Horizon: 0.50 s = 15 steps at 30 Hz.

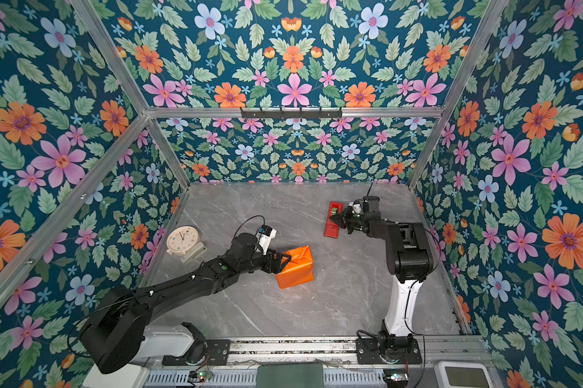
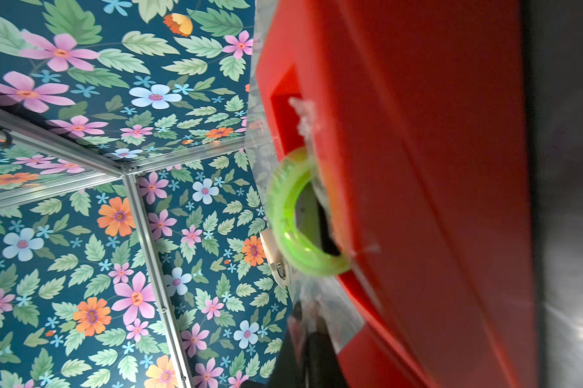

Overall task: Wrap a gift box in wrapping paper
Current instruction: Tear off the tape with the cutter.

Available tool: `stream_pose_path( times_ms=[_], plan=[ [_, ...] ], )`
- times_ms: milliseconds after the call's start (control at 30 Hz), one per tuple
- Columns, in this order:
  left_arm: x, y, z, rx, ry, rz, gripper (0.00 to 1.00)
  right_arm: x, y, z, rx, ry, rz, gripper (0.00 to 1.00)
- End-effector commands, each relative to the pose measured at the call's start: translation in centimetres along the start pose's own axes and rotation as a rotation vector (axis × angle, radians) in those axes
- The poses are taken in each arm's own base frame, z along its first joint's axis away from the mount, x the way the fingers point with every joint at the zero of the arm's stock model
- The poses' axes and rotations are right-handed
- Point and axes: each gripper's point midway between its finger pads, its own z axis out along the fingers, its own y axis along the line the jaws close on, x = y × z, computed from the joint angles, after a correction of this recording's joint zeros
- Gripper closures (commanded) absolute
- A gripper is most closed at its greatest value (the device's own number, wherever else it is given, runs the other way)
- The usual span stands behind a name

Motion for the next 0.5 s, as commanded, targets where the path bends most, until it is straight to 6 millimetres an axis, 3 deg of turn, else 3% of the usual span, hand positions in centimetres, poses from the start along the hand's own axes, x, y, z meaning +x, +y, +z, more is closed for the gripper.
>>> stream_pose_path(
  times_ms=[0, 467],
  plan=[
    [3.79, 1.8, -0.12, -0.075, 0.142, 0.006, 0.15, 0.46, 2.33, -0.2, -0.084, 0.031, -0.017, 1.0],
    [3.76, 1.82, -0.05, -0.076, 0.143, 0.005, 0.15, 1.44, 3.22, -0.98, -0.117, 0.035, -0.027, 1.0]
  ],
)
